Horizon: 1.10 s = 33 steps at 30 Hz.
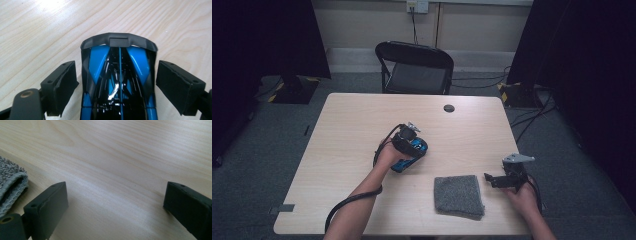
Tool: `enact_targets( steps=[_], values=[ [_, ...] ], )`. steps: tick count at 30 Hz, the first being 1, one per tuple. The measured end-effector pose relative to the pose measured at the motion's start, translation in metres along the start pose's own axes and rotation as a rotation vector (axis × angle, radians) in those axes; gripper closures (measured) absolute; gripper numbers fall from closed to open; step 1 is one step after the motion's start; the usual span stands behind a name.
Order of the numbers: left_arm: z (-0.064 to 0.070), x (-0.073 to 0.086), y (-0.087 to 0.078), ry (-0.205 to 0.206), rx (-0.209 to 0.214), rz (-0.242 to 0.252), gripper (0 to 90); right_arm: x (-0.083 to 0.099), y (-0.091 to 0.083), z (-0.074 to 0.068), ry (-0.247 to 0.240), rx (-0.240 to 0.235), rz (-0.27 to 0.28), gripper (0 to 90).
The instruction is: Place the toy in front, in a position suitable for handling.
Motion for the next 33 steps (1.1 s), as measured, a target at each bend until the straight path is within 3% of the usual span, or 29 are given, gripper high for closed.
enact_targets(
  steps=[16,21,25,33],
  values=[
    [-0.009,0.003,-0.036,-0.015,-0.02,0.056,15.0,0.0,0.0,0.0,0.0,0.0,0.0,4.8],
    [-0.013,0.011,-0.047,-0.019,-0.035,0.055,14.9,0.0,0.0,0.0,0.0,0.0,0.0,4.8],
    [-0.013,0.016,-0.053,-0.037,-0.029,0.063,14.9,0.0,0.0,0.0,0.0,0.0,0.0,4.8],
    [-0.009,0.021,-0.062,-0.023,-0.025,0.07,15.0,0.0,0.0,0.0,0.0,0.001,0.0,4.8]
  ],
)
Point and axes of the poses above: each handheld gripper's, and its own axes: y roughly forward along the jaws, x roughly out of its underside, z roughly to its right, the point moved 10 cm from there along y, roughly forward along the jaws, and after that the axes turned 6 degrees about z, right-handed, at the moved point
